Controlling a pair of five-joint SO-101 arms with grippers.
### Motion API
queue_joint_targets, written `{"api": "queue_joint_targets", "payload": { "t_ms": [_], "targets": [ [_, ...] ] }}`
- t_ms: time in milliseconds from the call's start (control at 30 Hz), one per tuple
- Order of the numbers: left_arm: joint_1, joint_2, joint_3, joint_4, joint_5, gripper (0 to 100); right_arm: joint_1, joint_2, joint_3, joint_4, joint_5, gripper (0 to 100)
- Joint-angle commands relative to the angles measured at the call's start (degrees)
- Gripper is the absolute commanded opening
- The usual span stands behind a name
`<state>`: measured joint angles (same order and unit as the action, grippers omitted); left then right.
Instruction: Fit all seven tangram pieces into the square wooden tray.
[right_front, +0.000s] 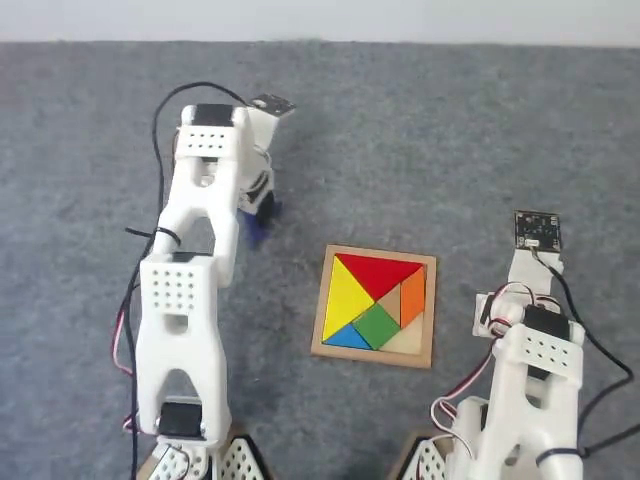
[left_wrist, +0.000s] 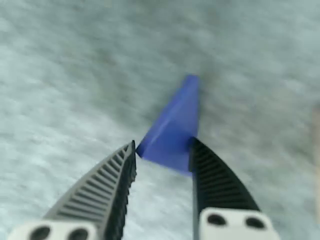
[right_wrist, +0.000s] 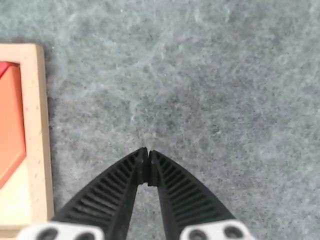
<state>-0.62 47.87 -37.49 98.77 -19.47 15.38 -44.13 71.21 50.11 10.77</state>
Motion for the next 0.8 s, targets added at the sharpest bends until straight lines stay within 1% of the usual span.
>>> {"api": "queue_joint_targets", "payload": {
  "t_ms": [0, 167, 300, 400, 467, 600, 767],
  "targets": [
    [5.01, -16.7, 12.53, 1.14, 0.7, 15, -0.57, -0.4, -2.29, 0.4, 1.05, 1.1],
    [8.97, -28.31, 26.86, -3.34, 0.7, 15, -0.57, -0.4, -2.29, 0.66, 1.05, 1.1],
    [9.32, -30.42, 32.31, -6.86, 0.79, 15, -0.57, -0.4, -2.29, 0.66, 1.05, 1.1],
    [8.44, -29.1, 32.66, -8.44, 1.49, 15, -0.57, -0.31, -2.29, 0.75, 1.05, 1.1],
    [6.24, -28.66, 32.04, -9.85, 3.08, 16, -0.57, -0.31, -2.29, 0.75, 1.05, 1.1],
    [0.79, -26.46, 28.88, -13.89, 7.03, 21, -0.57, -0.22, -2.29, 0.66, 1.05, 1.1],
    [-1.67, -16.53, 22.9, -14.24, 7.12, 21, -0.57, -0.04, -2.29, 0.66, 1.05, 1.1]
  ]
}}
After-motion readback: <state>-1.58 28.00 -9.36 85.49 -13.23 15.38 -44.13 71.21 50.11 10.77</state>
